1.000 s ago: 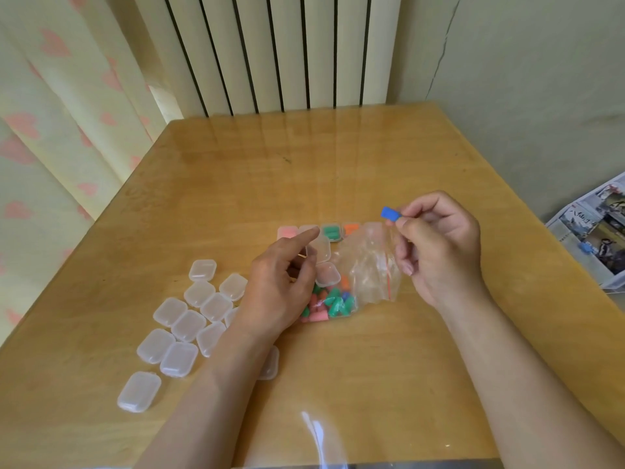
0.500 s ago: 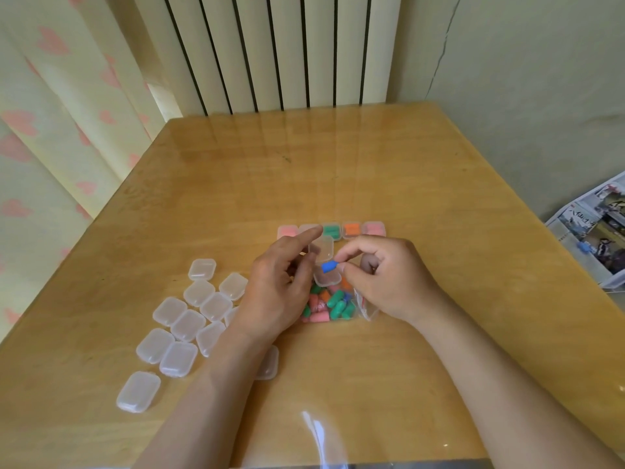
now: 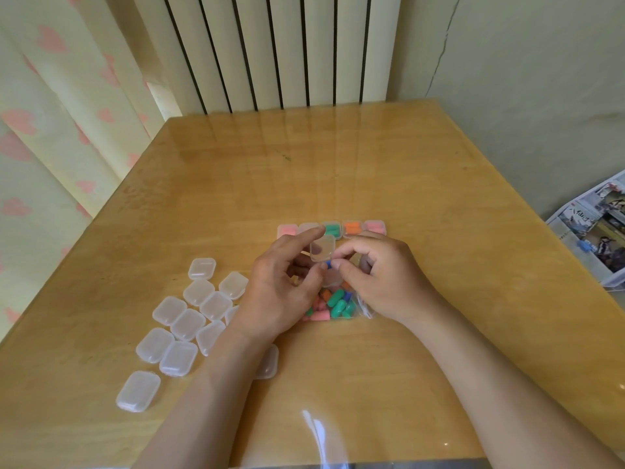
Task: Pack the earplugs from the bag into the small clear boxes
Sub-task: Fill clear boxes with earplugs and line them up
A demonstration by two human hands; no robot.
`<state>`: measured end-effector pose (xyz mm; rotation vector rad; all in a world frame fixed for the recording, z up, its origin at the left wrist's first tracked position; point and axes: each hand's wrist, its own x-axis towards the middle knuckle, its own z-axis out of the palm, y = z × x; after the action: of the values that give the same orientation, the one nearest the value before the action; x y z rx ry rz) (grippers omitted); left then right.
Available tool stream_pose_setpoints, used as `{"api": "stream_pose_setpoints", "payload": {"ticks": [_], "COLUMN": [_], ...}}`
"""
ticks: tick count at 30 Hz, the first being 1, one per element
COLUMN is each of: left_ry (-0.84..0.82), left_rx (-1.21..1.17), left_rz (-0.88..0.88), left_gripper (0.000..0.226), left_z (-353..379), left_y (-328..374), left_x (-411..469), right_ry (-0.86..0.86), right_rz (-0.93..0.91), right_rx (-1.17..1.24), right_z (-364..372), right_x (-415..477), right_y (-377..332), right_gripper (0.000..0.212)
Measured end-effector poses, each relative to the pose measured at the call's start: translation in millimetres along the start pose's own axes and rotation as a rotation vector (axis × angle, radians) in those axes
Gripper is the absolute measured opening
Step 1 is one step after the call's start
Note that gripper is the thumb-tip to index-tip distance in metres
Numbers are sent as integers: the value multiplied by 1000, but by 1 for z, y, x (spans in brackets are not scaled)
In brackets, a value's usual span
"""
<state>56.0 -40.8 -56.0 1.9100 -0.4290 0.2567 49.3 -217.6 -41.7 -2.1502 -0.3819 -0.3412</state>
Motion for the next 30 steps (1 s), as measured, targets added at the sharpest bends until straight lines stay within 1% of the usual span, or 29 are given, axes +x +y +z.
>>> {"api": "stream_pose_setpoints", "payload": {"ticks": [3,6,9,11,13,15,18,21,23,26,30], "left_ry": [3,11,16,26,31,35,43,49,54,54,56], "left_rx": [-12,7,-2,-16,-31,-45,-83,-92,-81,-59,-54], "left_rz": [-5,-26,-53,-66,-83,-104,-139,-157,-150,-152,-165], "left_gripper": [49,52,51,52,52,52,53,53,52,49,48], "left_z": [0,-1,0,0,0,0,-1,-1,-1,-1,-1], "left_y": [0,1,1,2,2,2,4,6,7,7,8], "left_x": [0,1,1,1,1,2,2,2,2,2,2], "right_ry": [14,-9,-69,-141,-204,-217,-207,-232,-268,-353,-413], "right_rz": [43,99,170,195,186,165,166,172,152,134,166], "right_rx": [66,152,126,102,85,38,-53,-50,-38,-49,-44], "right_z": [-7,-16,-25,-30,-31,-31,-29,-28,-29,-29,-29], "right_x": [1,2,3,3,1,1,0,0,1,1,0], "right_y": [1,2,6,10,14,18,18,14,12,9,8], "right_gripper": [14,8,9,11,22,31,34,33,33,41,32]}}
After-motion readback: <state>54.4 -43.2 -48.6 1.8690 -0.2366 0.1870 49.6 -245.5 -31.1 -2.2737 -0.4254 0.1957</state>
